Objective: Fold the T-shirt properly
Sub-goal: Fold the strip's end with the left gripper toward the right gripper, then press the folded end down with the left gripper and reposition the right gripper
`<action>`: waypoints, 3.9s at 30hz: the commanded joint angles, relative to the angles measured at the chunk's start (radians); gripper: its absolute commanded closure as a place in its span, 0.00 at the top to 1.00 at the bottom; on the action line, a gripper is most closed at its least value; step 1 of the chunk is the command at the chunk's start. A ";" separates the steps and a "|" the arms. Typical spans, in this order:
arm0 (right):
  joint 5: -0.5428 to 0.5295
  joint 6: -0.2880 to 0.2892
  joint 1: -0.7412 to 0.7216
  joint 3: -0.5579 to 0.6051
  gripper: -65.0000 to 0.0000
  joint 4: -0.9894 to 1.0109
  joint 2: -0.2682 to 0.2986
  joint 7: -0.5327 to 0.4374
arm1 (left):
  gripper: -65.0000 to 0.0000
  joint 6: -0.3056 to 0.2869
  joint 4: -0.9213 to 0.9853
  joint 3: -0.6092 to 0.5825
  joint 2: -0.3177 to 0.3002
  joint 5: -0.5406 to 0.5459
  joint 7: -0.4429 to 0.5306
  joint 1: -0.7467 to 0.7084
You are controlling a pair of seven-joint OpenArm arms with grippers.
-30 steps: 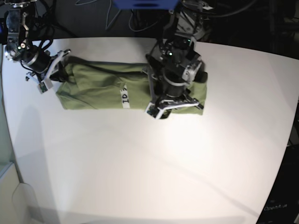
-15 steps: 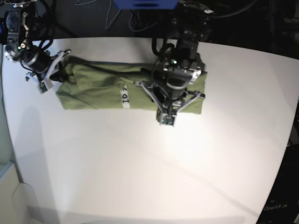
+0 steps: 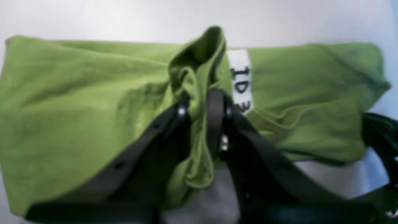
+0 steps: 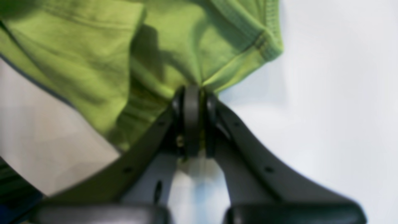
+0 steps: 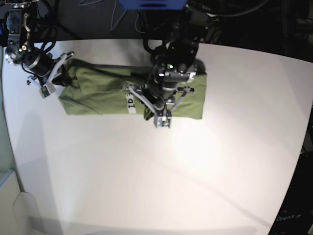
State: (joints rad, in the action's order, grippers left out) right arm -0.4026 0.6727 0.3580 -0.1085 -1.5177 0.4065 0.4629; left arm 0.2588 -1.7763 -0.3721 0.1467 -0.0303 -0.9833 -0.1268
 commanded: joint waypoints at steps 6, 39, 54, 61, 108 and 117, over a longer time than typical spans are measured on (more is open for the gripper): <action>0.014 0.003 0.005 0.002 0.01 -0.005 0.010 0.029 | 0.04 0.033 0.014 -0.006 0.010 0.043 0.028 0.031; 0.014 0.003 0.008 0.002 0.02 -0.005 0.010 0.030 | 0.04 0.079 0.031 0.003 0.010 0.045 0.085 0.077; 0.014 0.003 0.005 0.002 0.02 -0.005 0.010 0.030 | 0.17 0.073 0.033 -0.009 0.010 0.154 0.097 0.072; 0.014 0.003 0.005 0.002 0.02 -0.005 0.019 0.030 | 0.35 0.075 -0.063 -0.071 -0.035 0.301 0.102 0.069; 0.014 -0.001 0.020 -0.009 0.02 -0.286 0.078 0.141 | 0.35 -0.039 0.209 0.379 -0.190 0.393 0.277 -0.112; 0.004 0.002 0.017 -0.135 0.03 -0.409 0.044 0.348 | 0.35 -0.045 0.221 0.379 -0.190 0.392 0.283 -0.119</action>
State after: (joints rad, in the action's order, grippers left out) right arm -0.3950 0.6735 0.3817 -0.2321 -1.9114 0.4366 0.8230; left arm 0.1787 -1.5761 0.0059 -0.0437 0.3717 -0.6151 -0.2230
